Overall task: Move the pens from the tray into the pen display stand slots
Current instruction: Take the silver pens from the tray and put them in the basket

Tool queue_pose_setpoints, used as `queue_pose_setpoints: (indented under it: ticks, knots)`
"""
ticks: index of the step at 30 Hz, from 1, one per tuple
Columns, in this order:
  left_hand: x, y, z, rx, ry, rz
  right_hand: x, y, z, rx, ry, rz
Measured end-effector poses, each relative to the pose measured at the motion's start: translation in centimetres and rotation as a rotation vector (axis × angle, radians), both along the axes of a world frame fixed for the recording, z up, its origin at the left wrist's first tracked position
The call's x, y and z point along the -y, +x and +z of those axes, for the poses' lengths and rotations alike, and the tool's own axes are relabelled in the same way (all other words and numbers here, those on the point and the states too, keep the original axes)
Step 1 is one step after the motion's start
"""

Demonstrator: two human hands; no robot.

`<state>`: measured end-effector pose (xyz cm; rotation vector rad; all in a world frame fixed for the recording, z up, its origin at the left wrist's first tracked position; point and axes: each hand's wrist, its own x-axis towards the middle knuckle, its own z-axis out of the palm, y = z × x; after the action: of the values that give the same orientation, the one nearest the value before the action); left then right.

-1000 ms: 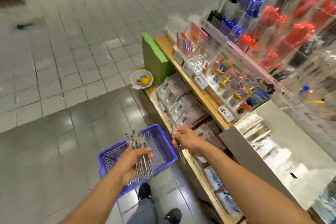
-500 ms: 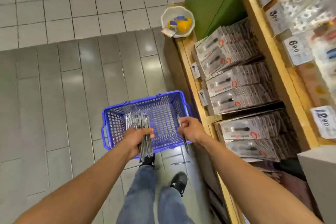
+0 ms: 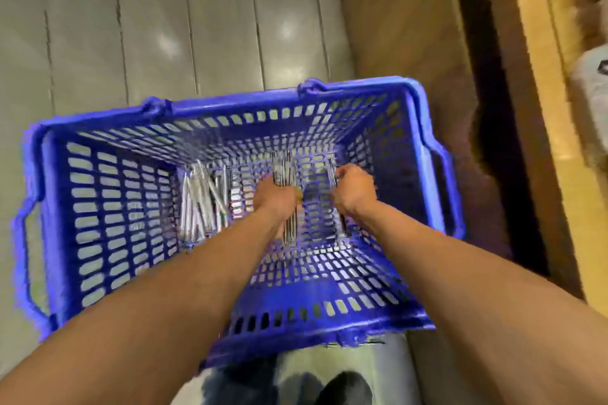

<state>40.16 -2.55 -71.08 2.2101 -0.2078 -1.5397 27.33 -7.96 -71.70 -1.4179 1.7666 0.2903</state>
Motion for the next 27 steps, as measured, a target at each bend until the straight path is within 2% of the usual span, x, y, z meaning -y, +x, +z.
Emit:
queue_pose_setpoints:
  ticks: [3,6,12,17,22,27]
  knots:
    - [1.0,-0.8,-4.8,0.116,0.011,-0.054,0.3,0.3,-4.9,-0.066,-0.03,0.022]
    - [2.2,-2.0,-7.7,0.098,-0.019,-0.016,0.8,0.4,-8.1,-0.081,-0.054,-0.023]
    - [3.4,-3.4,-9.2,0.174,-0.029,-0.215,0.9,0.2,-9.8,-0.035,-0.112,-0.036]
    - [2.8,-3.2,-7.7,0.171,0.009,-0.358,0.6,-0.1,-8.2,0.018,-0.022,-0.022]
    - [1.6,-2.0,-4.3,0.067,0.001,-0.338,-0.2,-1.0,-4.7,0.017,0.049,-0.001]
    - [-0.5,-0.4,0.9,-0.067,-0.047,-0.234,-3.1,-2.1,0.2,0.222,0.047,-0.231]
